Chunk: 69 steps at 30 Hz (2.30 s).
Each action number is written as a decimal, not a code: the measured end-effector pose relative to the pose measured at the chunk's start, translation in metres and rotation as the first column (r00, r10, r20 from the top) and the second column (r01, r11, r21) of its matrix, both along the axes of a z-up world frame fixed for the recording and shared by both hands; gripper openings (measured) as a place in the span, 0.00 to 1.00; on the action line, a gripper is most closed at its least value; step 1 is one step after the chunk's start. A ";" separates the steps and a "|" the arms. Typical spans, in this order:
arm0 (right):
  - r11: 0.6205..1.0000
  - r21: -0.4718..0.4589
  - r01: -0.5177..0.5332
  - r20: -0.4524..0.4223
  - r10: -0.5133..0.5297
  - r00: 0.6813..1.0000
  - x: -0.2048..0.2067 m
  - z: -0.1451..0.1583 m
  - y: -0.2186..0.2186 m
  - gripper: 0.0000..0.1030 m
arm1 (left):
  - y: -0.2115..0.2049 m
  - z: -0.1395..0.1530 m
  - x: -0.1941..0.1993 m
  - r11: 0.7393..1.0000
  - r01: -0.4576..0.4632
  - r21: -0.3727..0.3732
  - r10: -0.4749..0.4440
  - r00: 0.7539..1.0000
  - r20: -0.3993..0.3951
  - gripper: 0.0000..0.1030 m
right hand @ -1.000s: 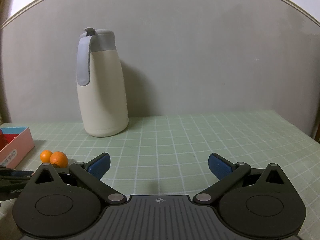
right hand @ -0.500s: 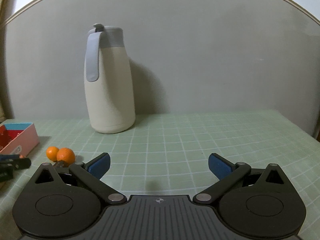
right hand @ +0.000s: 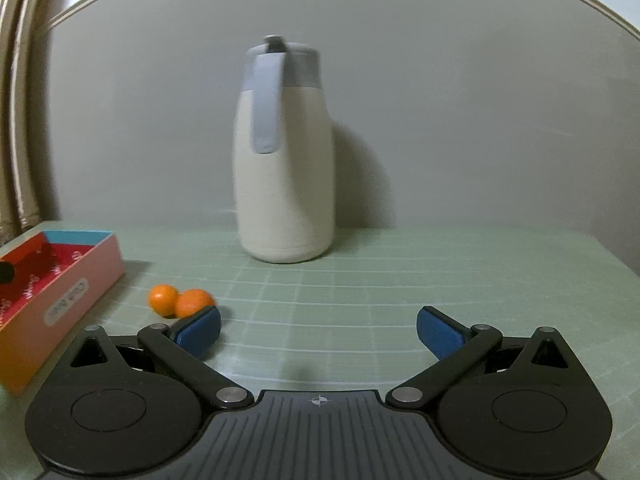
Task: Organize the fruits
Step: 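Carry the carrot piece into the box and open the left tool, then lower the right tool onto the dark chestnut and close it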
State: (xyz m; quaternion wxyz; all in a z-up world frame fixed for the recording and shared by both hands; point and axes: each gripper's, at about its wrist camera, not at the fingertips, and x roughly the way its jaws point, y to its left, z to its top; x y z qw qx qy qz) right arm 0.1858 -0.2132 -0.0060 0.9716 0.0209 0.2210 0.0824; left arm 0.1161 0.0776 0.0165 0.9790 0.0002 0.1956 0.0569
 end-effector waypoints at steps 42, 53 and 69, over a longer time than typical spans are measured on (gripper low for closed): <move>0.973 -0.132 -0.188 -0.072 0.180 0.981 0.015 -0.012 0.084 1.00 | 0.101 -0.006 -0.055 0.955 -0.295 -0.024 0.295 0.955 0.004 0.94; 0.970 -0.127 -0.205 -0.126 0.190 0.974 0.035 -0.021 0.098 0.72 | 0.119 -0.008 -0.057 0.943 -0.330 -0.038 0.330 0.944 -0.010 0.94; 0.978 -0.089 -0.187 -0.190 0.167 0.967 0.050 -0.029 0.098 0.37 | 0.141 -0.010 -0.065 0.924 -0.375 -0.072 0.374 0.927 -0.034 0.94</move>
